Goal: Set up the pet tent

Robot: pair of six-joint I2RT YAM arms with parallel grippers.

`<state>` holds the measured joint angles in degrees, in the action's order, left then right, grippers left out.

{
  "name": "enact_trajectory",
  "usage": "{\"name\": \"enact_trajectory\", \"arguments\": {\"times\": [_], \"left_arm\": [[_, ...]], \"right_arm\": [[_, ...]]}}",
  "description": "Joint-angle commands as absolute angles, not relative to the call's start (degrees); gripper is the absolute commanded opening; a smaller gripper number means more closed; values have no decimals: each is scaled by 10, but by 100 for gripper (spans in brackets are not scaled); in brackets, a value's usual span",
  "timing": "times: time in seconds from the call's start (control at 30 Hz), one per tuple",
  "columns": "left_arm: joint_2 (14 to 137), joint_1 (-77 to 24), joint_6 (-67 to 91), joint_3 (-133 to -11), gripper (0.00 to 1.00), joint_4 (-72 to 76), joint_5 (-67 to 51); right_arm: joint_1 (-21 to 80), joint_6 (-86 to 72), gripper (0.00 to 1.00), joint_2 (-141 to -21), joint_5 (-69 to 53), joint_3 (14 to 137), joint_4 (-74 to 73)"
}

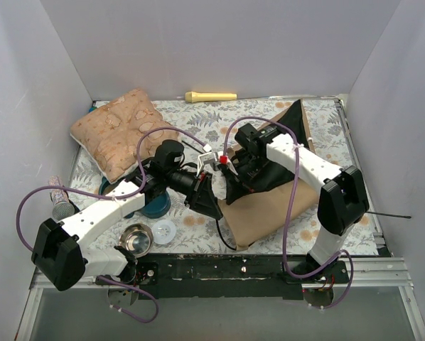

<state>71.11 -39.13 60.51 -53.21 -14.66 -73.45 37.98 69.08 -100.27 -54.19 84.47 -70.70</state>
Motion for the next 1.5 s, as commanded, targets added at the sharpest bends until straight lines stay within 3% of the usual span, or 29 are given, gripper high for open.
{"name": "enact_trajectory", "arguments": {"times": [0.0, 0.07, 0.17, 0.3, 0.83, 1.47], "left_arm": [[726, -394, 661, -543, 0, -206, -770], [729, -395, 664, -549, 0, -206, -775], [729, -395, 668, -555, 0, -214, -781], [718, -391, 658, -550, 0, -240, -780], [708, -360, 626, -520, 0, -287, -790], [727, -366, 603, -510, 0, -291, -781]], "right_arm": [[378, 547, 1, -957, -619, 915, -635], [375, 423, 1, -918, -635, 903, -552], [372, 248, 1, -839, -629, 831, -301], [367, 113, 1, -769, -597, 773, -160], [350, -126, 1, -730, -524, 747, 48], [350, -192, 1, -727, -453, 752, 72]]}}
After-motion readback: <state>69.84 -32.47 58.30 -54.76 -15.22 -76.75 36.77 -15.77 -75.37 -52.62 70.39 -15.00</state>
